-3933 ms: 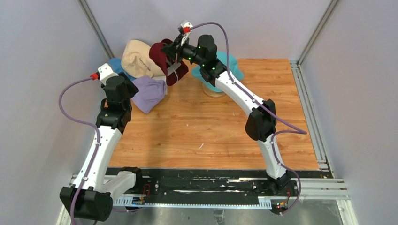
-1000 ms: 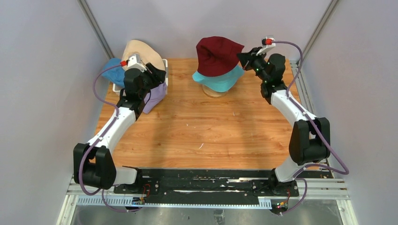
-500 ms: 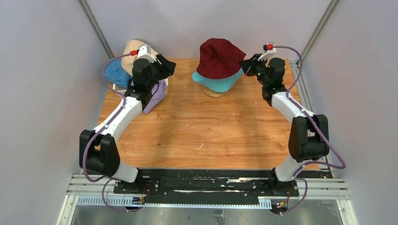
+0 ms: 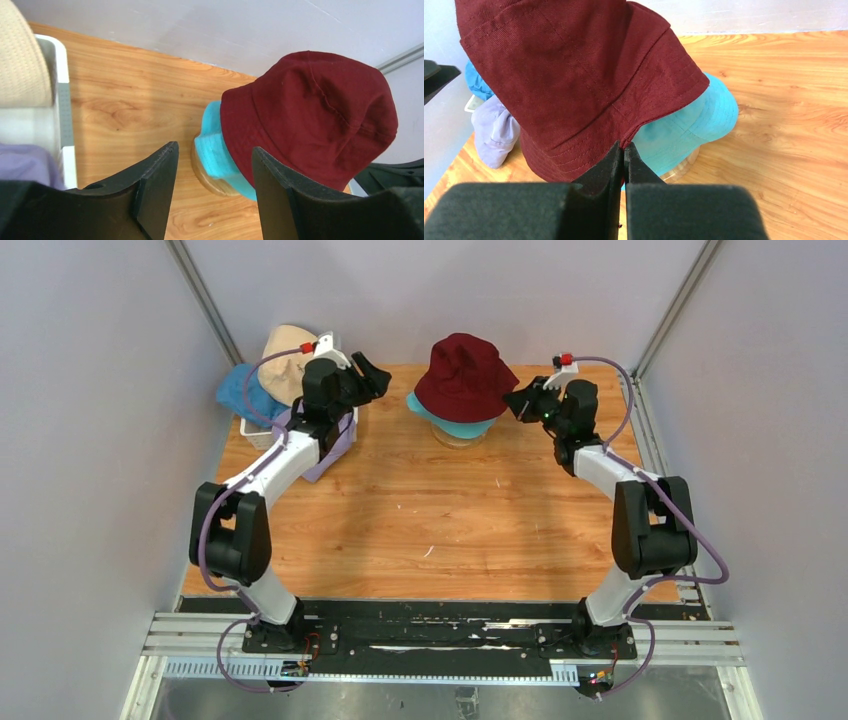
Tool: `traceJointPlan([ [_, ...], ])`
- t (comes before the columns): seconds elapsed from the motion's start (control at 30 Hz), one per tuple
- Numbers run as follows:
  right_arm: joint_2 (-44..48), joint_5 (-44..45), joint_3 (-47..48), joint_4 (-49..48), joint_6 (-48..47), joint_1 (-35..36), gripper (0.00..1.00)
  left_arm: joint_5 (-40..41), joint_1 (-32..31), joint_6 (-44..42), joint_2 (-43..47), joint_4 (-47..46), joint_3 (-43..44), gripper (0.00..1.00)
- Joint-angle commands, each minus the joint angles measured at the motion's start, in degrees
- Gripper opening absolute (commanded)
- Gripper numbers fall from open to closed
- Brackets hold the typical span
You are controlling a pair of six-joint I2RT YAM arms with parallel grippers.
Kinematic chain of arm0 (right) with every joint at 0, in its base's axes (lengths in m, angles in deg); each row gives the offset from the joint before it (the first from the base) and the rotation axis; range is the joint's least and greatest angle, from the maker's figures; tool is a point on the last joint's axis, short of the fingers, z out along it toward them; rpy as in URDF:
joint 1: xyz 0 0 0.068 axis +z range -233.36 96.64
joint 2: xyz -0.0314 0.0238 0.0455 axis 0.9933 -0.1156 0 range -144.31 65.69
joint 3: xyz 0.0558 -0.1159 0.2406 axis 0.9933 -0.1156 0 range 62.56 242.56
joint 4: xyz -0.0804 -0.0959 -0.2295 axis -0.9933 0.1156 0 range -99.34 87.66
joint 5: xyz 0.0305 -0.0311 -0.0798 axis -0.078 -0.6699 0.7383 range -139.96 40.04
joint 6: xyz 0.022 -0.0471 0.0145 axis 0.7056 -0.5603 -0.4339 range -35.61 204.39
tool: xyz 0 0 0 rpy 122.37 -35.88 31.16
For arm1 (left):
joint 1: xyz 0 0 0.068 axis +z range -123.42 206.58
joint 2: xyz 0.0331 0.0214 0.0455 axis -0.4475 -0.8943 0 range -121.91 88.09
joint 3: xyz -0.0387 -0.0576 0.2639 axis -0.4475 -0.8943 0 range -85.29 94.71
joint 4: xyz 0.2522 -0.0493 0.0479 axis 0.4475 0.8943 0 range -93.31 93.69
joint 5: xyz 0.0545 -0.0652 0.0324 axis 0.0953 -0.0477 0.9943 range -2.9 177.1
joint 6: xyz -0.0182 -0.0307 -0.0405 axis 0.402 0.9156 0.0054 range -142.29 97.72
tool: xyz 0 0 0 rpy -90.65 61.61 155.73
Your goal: Stack the hats
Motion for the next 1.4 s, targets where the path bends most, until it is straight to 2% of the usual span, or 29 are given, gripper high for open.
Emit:
traceJointPlan([
  [0.0,-0.7,-2.3,-1.8,-1.9,1.3,-0.7,0.01,-4.1,-0.5,2.3,-4.6,-6.9,2.8,0.61],
  [0.13,-1.1,-1.4,-1.8,-0.1,0.8,-0.7,0.01,-8.3,-0.6,4.8,-9.5,-10.6,4.4,0.61],
  [0.53,-6.4,-3.1,-0.7,-0.8,2.2,-0.7,0.01,-9.6,-1.6,5.3,-15.2,-13.3,7.2,0.62],
  [0.93,-7.9,-4.3,1.4,-0.7,2.9,-0.7,0.01,-11.7,-1.5,10.5,-18.1,-21.0,7.2,0.63],
  [1.37,-7.4,-4.5,2.2,-0.3,3.0,-0.6,0.01,-14.7,-1.5,12.8,-22.5,-22.9,9.4,0.64],
])
